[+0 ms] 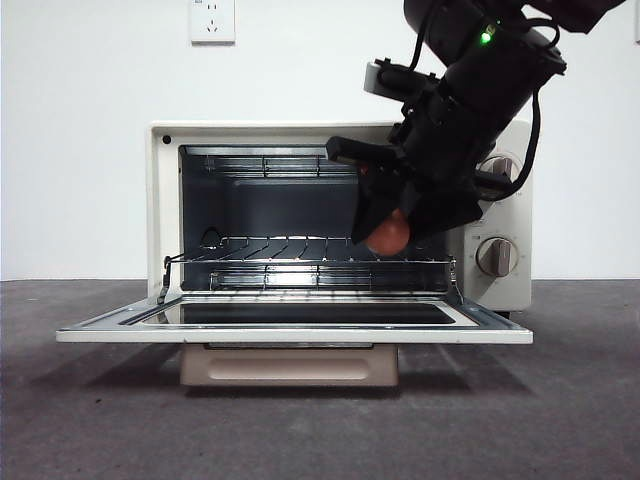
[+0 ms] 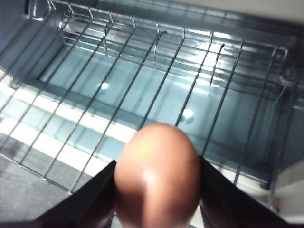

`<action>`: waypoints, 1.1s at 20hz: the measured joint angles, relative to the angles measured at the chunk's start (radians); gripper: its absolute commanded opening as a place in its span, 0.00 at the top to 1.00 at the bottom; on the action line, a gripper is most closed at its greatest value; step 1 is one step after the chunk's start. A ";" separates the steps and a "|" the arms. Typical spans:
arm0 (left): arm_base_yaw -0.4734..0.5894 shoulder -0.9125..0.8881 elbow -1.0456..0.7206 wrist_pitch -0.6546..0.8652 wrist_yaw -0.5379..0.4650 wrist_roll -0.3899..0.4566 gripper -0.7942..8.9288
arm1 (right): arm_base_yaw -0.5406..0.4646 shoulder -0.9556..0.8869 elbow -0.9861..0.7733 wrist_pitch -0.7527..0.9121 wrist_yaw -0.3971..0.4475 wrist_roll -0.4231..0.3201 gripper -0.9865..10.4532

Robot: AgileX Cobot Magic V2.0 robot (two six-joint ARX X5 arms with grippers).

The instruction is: Eggoven

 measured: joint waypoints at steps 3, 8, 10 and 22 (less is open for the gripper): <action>0.000 0.000 0.000 0.000 0.000 0.000 0.91 | -0.002 0.011 0.000 0.006 0.016 0.006 0.91; 0.000 0.000 0.000 0.001 0.000 0.000 0.91 | -0.001 0.011 0.000 0.006 0.022 0.006 0.73; 0.000 0.000 0.000 0.004 0.000 0.000 0.91 | -0.001 0.012 0.000 0.002 0.021 0.006 0.68; 0.000 0.000 0.000 0.005 0.000 0.000 0.91 | 0.006 0.012 0.001 -0.048 0.016 0.006 0.60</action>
